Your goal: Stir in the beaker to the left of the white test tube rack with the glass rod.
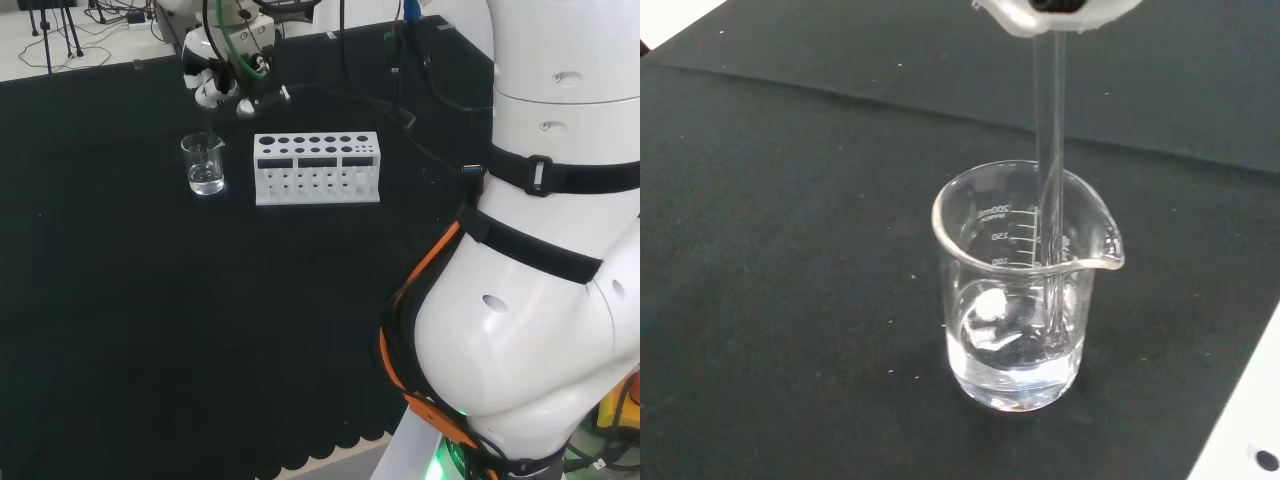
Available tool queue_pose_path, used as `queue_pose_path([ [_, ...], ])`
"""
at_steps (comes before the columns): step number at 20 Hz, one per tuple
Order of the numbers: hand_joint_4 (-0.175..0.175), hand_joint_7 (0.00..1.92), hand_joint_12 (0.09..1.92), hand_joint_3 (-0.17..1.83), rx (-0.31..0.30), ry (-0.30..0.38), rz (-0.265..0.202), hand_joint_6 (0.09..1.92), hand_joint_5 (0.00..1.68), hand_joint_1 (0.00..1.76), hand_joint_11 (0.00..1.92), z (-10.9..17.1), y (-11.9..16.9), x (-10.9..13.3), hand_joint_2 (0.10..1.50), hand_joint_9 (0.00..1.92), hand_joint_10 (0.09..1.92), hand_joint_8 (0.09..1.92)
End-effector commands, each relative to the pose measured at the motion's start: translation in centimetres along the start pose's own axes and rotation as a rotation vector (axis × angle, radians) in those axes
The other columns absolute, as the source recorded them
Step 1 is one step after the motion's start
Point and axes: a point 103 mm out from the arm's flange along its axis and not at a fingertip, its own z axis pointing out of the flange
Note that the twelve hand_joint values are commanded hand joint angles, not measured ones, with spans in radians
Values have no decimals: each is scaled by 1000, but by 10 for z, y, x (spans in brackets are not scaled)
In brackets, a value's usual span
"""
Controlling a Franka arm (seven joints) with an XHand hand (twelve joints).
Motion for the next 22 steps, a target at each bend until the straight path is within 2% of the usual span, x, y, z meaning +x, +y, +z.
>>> queue_pose_path([
  [1,-175,949,1053,0,-10,17,-22,982,829,1442,808,1,9,9,1139,1562,948,1407],
  [10,-175,949,1054,0,-2,12,-40,982,829,1442,807,10,25,13,1139,1561,949,1407],
  [15,-175,949,1054,0,-7,12,-20,983,829,1442,807,7,25,2,1139,1560,950,1408],
  [22,-175,948,1055,0,-20,-5,23,983,828,1441,807,-5,7,-14,1140,1560,951,1408],
])
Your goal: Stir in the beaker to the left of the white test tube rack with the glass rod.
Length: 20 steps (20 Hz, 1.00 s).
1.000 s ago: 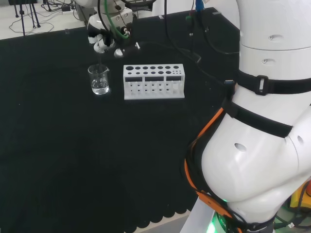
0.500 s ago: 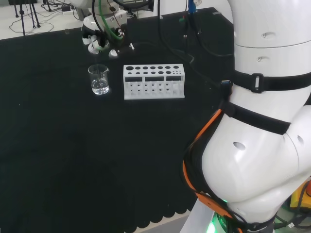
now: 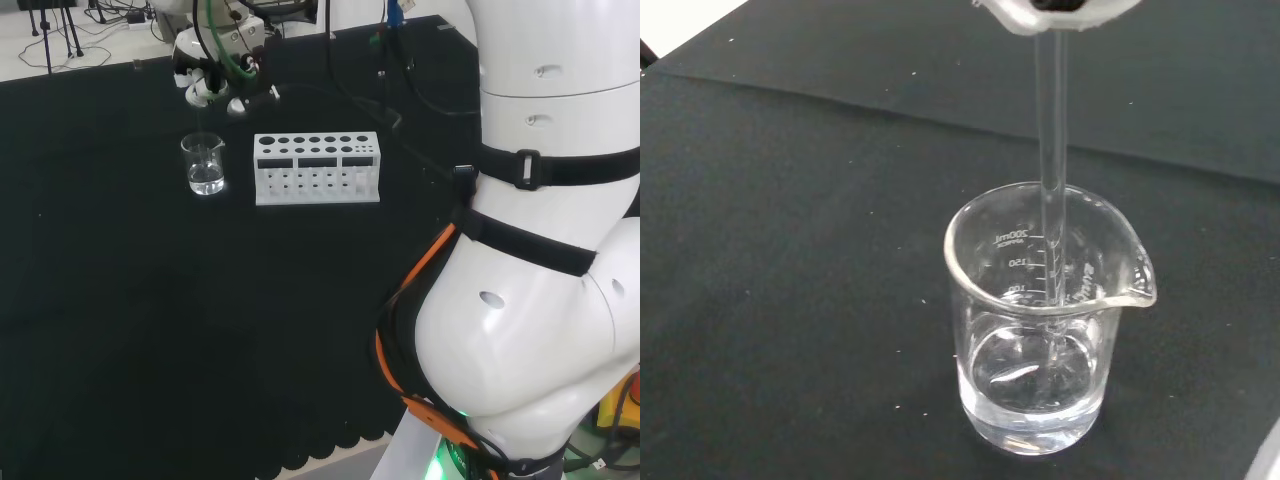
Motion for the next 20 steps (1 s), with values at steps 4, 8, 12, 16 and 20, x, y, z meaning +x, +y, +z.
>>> queue_pose_path([
  [4,-175,947,1055,0,-15,-16,47,984,827,1441,807,-14,-25,-16,1140,1560,951,1409],
  [8,-175,947,1055,0,-6,-17,38,984,827,1441,806,-13,-30,-7,1140,1559,951,1410],
  [12,-175,947,1056,0,-6,-9,15,985,827,1441,806,-12,-26,9,1140,1559,951,1410],
  [16,-175,947,1056,0,-7,1,-12,985,826,1441,805,-10,-15,25,1141,1559,951,1411],
  [20,-175,946,1056,0,-1,-5,-35,986,826,1441,805,-7,-3,40,1141,1559,952,1412],
])
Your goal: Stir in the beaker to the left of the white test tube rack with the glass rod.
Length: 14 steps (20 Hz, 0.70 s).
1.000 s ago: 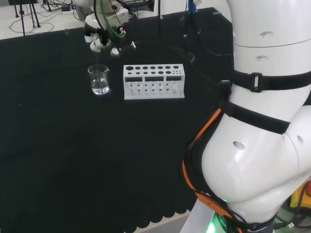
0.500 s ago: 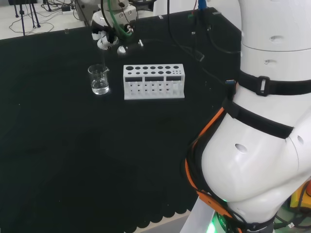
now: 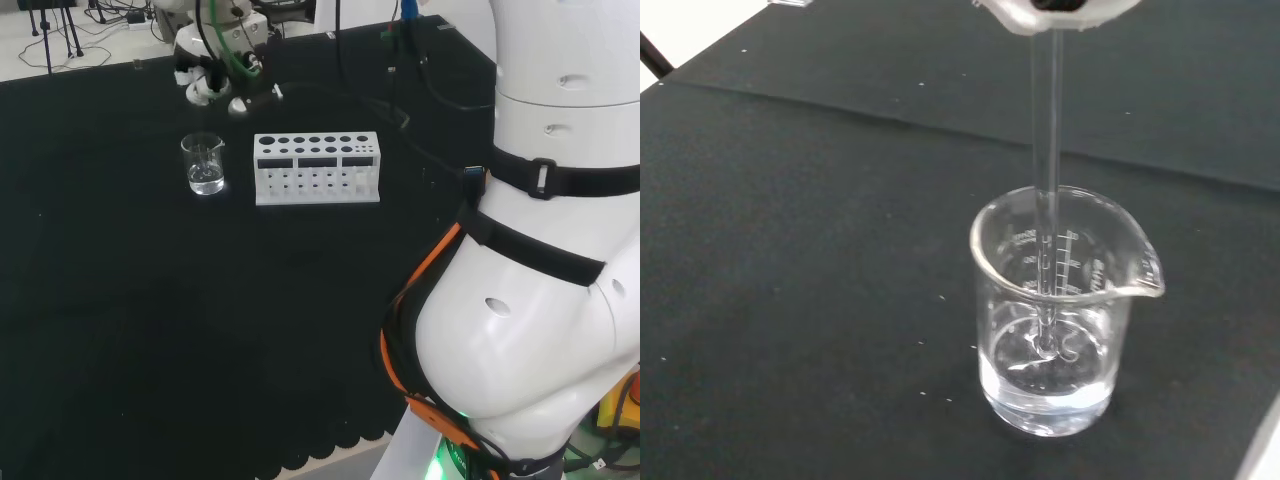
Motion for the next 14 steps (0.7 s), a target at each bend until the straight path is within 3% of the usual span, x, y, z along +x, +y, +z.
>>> queue_pose_path([
  [1,-175,946,1056,0,6,-5,-38,986,826,1441,805,3,17,28,1141,1559,952,1412],
  [8,-175,946,1055,0,-3,-1,-22,987,826,1441,805,5,27,7,1141,1559,952,1413],
  [14,-175,946,1055,0,4,-11,13,987,826,1441,804,5,17,-11,1141,1558,953,1413],
])
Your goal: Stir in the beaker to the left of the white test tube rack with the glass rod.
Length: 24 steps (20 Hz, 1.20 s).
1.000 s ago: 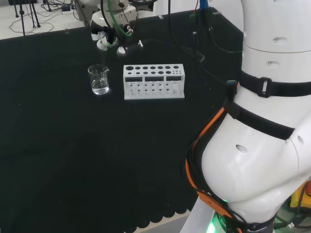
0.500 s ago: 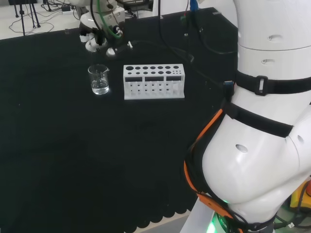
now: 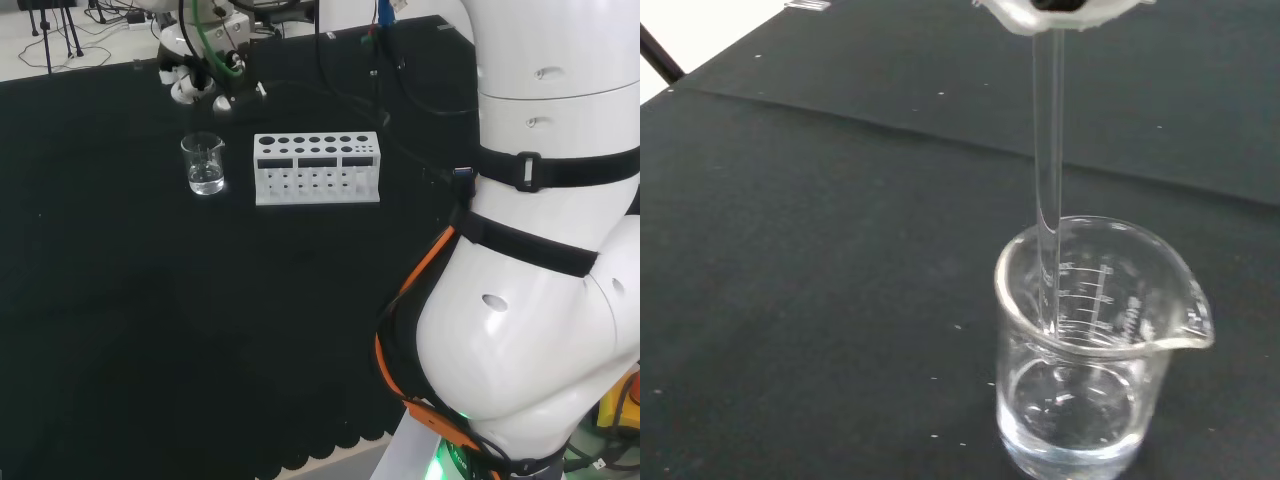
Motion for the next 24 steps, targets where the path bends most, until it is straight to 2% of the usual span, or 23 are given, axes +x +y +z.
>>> queue_pose_path([
  [1,-175,946,1055,0,7,-12,30,988,826,1441,804,-1,-12,-15,1141,1558,953,1413],
  [5,-175,946,1055,0,16,-20,36,988,825,1441,804,0,-25,-16,1141,1558,953,1413],
  [12,-175,946,1055,0,14,-22,26,989,825,1441,804,-2,-34,-3,1141,1559,954,1414],
  [19,-175,945,1055,0,-10,-6,-11,990,824,1441,804,-12,-23,19,1142,1559,954,1414],
  [24,-175,945,1055,0,-18,-14,-17,990,824,1441,804,-14,-10,14,1142,1559,954,1414],
])
